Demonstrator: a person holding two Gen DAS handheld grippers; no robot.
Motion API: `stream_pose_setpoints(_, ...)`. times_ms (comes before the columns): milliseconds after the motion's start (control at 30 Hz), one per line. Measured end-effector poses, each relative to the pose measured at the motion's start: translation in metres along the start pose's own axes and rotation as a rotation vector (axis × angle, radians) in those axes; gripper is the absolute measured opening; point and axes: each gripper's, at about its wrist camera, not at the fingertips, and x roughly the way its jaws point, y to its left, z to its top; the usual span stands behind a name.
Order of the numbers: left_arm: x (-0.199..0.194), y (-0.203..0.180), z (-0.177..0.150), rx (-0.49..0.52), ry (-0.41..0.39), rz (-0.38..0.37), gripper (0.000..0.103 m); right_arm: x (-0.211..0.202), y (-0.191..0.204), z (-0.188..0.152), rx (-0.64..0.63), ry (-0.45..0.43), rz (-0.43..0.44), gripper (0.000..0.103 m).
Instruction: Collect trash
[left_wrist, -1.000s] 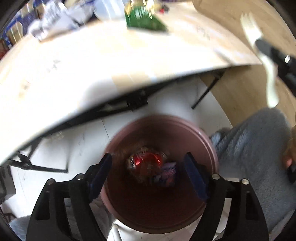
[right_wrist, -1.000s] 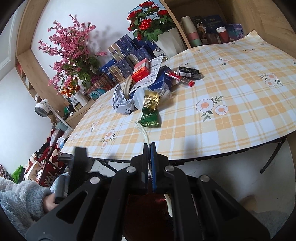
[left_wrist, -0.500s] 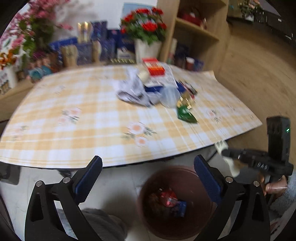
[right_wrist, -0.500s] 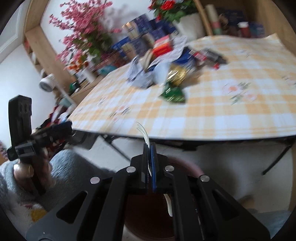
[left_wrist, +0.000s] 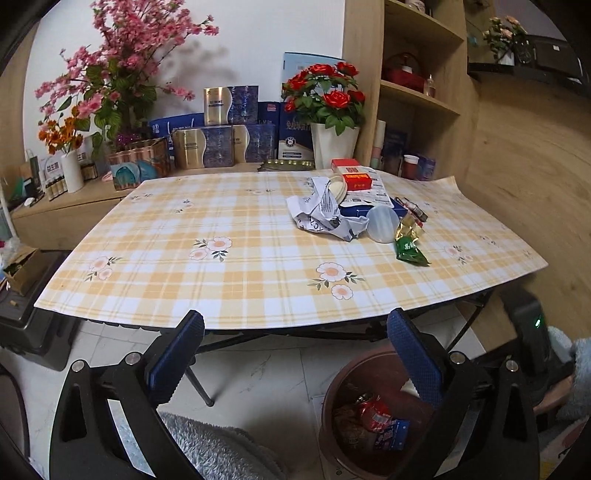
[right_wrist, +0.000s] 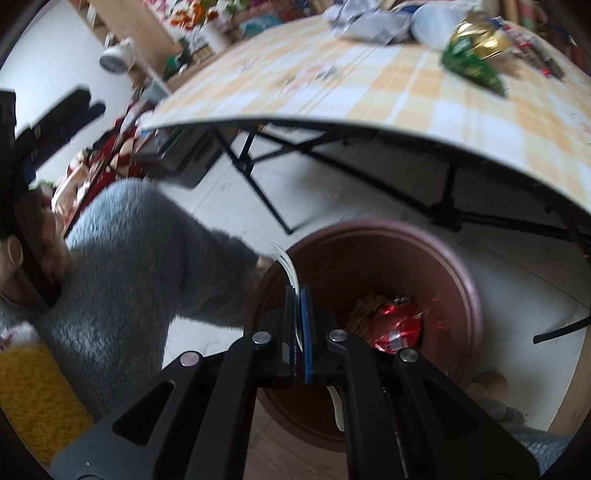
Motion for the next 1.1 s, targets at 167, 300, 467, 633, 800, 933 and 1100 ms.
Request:
stream_pose_setpoints(167, 0.006, 0.003, -0.001, -0.010, 0.024, -0.008, 0.097, 0.015, 0.004, -0.002, -0.011, 0.066, 0.004, 0.007)
stream_pose_setpoints(300, 0.010, 0.004, -0.002, -0.015, 0.042, -0.006, 0.097, 0.020, 0.003, -0.004, -0.009, 0.106, -0.020, 0.007)
stream_pose_setpoints(467, 0.013, 0.004, -0.003, -0.016, 0.052, -0.007, 0.097, 0.016, 0.001, -0.003, -0.003, 0.088, -0.061, 0.043)
stream_pose_setpoints(633, 0.016, 0.003, -0.003, -0.013, 0.064, -0.006, 0.097, -0.001, -0.003, 0.001, 0.012, 0.000, -0.102, 0.096)
stream_pose_setpoints(800, 0.017, 0.003, -0.003, -0.012, 0.071, -0.005, 0.097, -0.013, -0.009, 0.003, 0.038, -0.063, -0.144, 0.097)
stream_pose_setpoints(933, 0.019, 0.003, -0.003, -0.014, 0.078, -0.004, 0.097, -0.029, -0.011, 0.006, 0.051, -0.132, -0.183, 0.097)
stream_pose_setpoints(1100, 0.021, 0.003, -0.004, -0.011, 0.089, -0.007, 0.097, -0.049, -0.018, 0.009, 0.089, -0.218, -0.224, 0.097)
